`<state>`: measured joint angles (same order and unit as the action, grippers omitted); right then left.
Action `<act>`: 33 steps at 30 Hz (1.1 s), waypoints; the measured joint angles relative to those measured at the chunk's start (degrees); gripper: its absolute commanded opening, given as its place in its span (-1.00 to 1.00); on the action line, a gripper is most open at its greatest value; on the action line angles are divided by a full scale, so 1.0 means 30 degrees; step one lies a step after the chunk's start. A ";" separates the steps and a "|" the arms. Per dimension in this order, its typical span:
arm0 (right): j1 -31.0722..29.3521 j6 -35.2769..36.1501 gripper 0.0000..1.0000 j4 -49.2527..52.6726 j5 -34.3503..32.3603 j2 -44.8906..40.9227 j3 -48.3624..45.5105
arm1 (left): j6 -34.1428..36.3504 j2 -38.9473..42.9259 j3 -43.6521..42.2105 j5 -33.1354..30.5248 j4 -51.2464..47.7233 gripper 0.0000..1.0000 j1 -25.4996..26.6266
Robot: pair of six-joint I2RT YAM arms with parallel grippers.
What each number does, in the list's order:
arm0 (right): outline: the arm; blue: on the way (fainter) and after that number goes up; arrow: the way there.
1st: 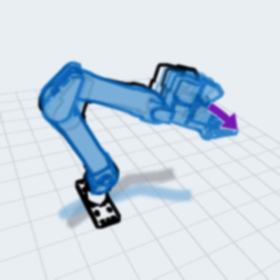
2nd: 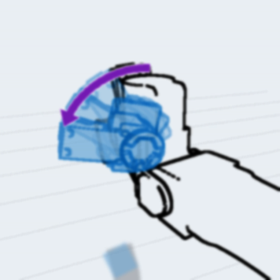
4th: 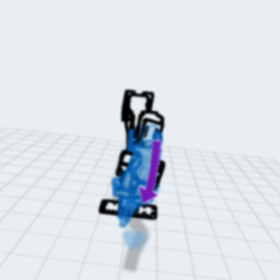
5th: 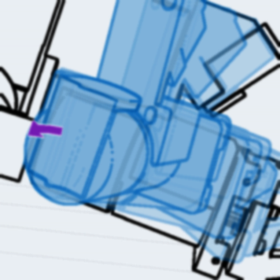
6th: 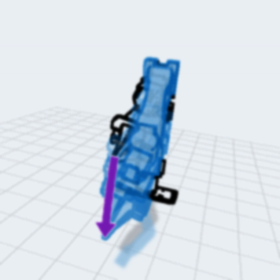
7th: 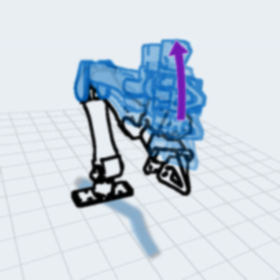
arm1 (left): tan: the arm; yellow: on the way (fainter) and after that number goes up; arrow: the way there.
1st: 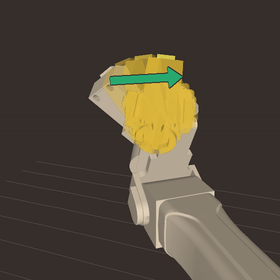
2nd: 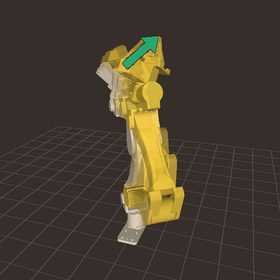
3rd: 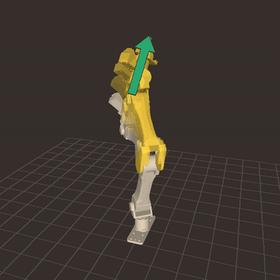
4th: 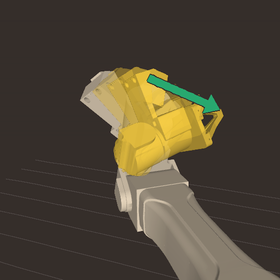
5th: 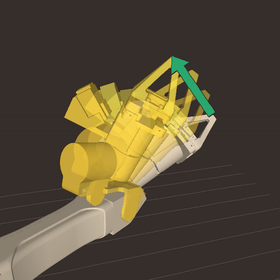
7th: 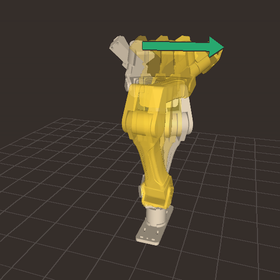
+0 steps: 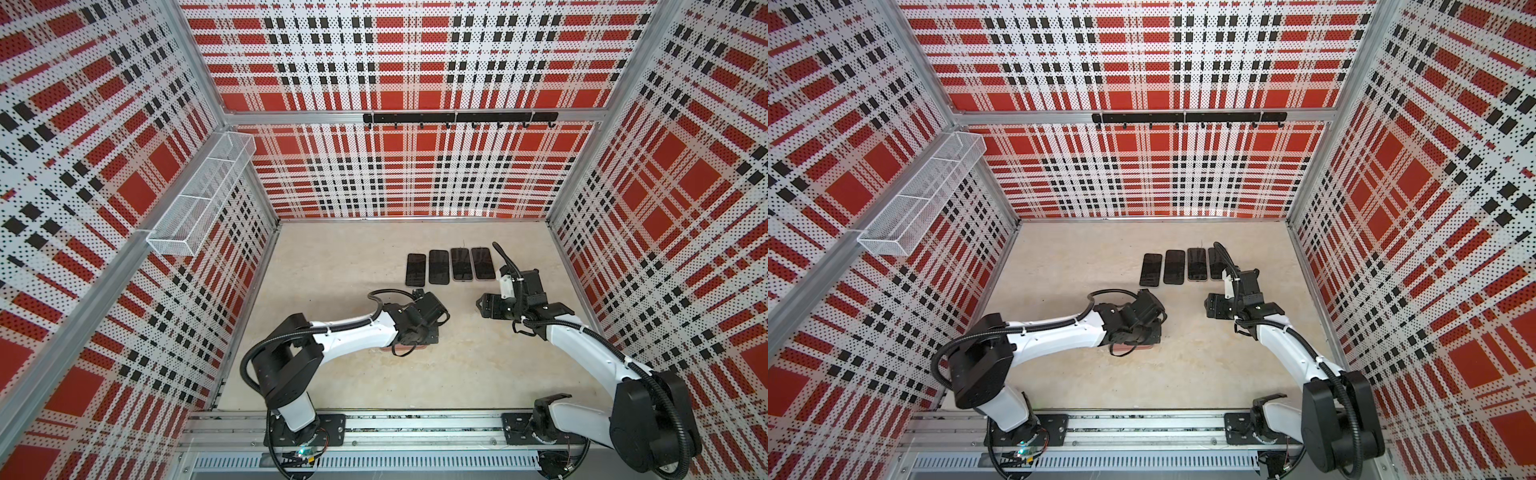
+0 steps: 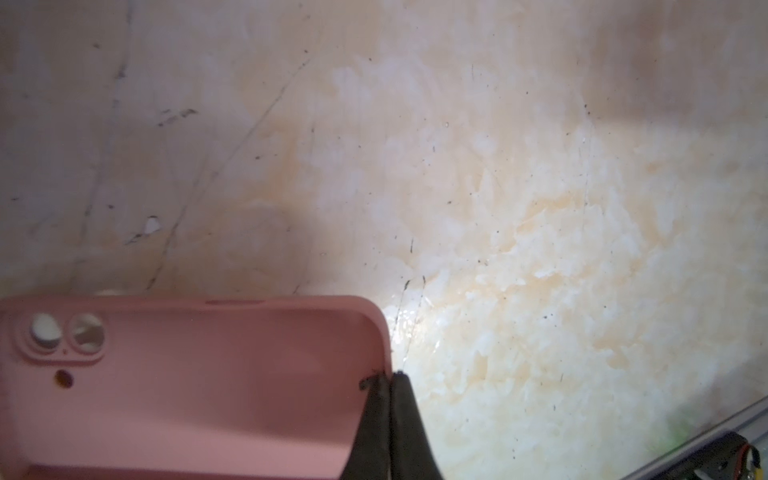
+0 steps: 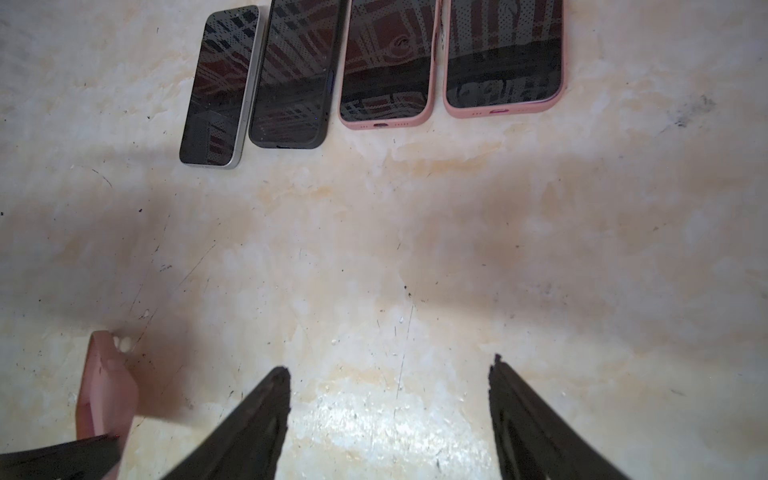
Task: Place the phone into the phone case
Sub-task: 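Grip the pink case edge with the left gripper and drag it nearer the robot, then release the pink case and grasp the silver-edged phone with the left gripper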
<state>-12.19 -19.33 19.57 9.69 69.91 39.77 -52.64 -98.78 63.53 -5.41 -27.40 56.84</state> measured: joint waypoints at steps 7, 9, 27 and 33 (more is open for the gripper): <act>0.0000 0.0066 0.57 -0.0262 0.0102 -0.0007 -0.0080 | 0.0131 -0.2346 0.1472 -0.0350 0.0036 -0.59 0.0357; 0.0000 0.0080 0.57 -0.0270 0.0117 -0.0007 -0.0197 | 0.0255 -0.2674 0.1676 -0.0342 0.0066 -0.36 0.0401; 0.0000 -0.0058 0.74 0.1078 -0.0372 -0.1967 -0.0991 | 0.5945 -0.5399 1.0520 -0.1523 -0.2390 0.96 -0.4583; 0.0000 -0.0481 0.70 0.2091 -0.0714 -0.3228 -0.1647 | 0.8386 -1.0265 1.6939 -0.2033 -0.3548 0.96 -0.6615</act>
<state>-12.19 -20.78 25.85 7.55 60.23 34.83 -27.49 -129.58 114.34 -11.51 -38.04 36.99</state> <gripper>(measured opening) 0.853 0.982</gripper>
